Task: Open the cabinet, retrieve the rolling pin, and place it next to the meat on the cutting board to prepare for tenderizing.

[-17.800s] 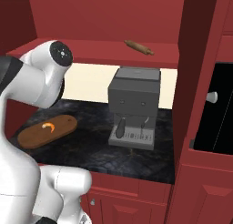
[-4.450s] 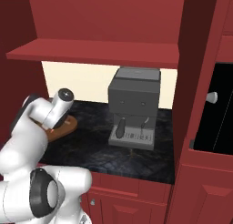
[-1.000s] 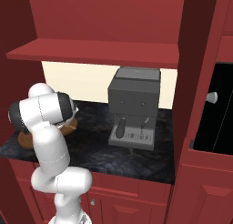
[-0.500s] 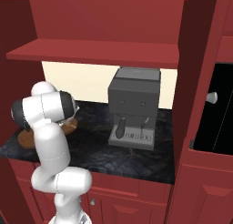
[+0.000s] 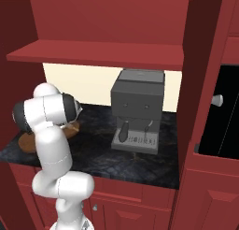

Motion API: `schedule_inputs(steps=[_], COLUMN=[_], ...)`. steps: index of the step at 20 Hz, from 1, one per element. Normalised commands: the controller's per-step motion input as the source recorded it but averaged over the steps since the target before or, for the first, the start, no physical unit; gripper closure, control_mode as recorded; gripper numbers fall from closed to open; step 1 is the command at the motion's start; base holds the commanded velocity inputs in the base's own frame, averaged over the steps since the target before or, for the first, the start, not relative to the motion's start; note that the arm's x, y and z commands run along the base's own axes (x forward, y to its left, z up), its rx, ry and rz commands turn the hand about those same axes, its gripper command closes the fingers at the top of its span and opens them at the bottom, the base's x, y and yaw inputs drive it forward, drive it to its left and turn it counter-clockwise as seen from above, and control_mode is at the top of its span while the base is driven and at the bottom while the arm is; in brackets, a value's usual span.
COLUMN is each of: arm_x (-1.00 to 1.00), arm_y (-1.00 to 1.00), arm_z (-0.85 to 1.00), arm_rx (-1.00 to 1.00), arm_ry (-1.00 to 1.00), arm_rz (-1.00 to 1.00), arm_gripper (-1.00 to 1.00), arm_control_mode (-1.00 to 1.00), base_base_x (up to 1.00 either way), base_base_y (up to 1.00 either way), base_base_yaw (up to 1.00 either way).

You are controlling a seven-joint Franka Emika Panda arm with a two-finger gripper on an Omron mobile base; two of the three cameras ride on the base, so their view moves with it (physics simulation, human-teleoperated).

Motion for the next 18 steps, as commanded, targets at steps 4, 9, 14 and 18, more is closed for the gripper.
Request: schedule_inputs(steps=[4, 9, 14, 18], arm_x=[-0.62, -0.57, -0.47, -0.52], arm_y=[0.0, -0.02, -0.04, -0.15], arm_z=[0.01, 0.07, 0.22, 0.03], arm_rx=[0.01, 0.02, 0.0, 0.0], arm_ry=[-0.07, -0.06, -0.08, -0.01], arm_rz=[0.0, 0.0, 0.0, -0.02], arm_gripper=[-1.0, -1.0, -1.0, -1.0], arm_control_mode=[-1.0, -1.0, -1.0, -1.0], base_base_x=[0.0, 0.0, 0.0, 0.0], base_base_y=[0.0, 0.0, 0.0, 0.0], base_base_yaw=[0.0, 0.0, 0.0, 0.0])
